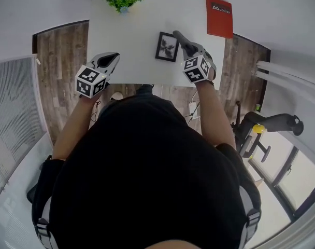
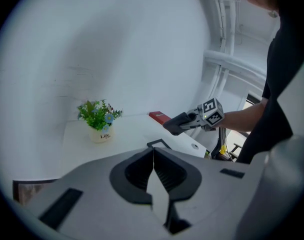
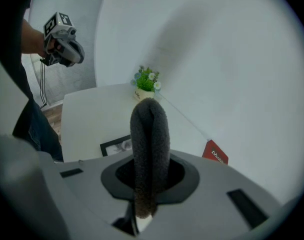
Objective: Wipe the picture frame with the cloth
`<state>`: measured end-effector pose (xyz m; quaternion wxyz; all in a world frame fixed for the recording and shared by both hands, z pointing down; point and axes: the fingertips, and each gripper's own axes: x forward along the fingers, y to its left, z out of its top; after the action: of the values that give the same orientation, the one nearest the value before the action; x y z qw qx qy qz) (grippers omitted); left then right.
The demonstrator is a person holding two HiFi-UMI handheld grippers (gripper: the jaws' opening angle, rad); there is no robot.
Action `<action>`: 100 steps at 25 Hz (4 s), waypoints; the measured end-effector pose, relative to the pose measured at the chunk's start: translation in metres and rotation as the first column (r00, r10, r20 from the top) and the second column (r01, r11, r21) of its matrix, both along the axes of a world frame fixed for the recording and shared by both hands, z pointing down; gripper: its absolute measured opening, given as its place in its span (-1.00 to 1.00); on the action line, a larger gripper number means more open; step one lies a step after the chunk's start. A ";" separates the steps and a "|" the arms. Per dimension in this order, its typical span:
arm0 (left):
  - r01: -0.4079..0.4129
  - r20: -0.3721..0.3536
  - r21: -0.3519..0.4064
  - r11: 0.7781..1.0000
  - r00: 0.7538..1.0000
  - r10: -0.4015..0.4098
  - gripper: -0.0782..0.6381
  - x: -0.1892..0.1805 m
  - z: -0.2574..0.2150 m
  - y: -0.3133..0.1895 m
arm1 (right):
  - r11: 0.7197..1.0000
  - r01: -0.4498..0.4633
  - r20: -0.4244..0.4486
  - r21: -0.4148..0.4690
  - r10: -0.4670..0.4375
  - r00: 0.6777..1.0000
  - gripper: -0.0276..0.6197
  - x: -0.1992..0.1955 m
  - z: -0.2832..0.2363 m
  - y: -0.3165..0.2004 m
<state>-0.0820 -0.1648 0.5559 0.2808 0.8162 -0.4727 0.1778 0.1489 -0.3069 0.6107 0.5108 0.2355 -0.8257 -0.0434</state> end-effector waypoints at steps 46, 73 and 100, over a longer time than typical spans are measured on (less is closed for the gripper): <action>0.142 -0.069 -0.100 0.985 0.986 -0.149 -0.75 -0.008 0.038 0.055 | 0.932 0.362 -0.364 -0.020 -0.344 0.866 -0.78 -0.063 0.124 0.008; 0.109 -0.099 -0.101 0.989 0.988 -0.119 -0.75 -0.017 0.042 0.065 | 0.941 0.328 -0.371 -0.077 -0.332 0.867 -0.78 -0.060 0.139 0.050; 0.052 -0.099 -0.097 0.994 0.993 -0.062 -0.75 -0.025 0.035 0.082 | 0.954 0.283 -0.386 -0.103 -0.300 0.872 -0.78 -0.048 0.138 0.089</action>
<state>-0.1070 -0.0827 0.5914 0.3476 0.7963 -0.4719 0.1498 0.1008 -0.2176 0.7482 0.6601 0.0835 -0.7315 -0.1490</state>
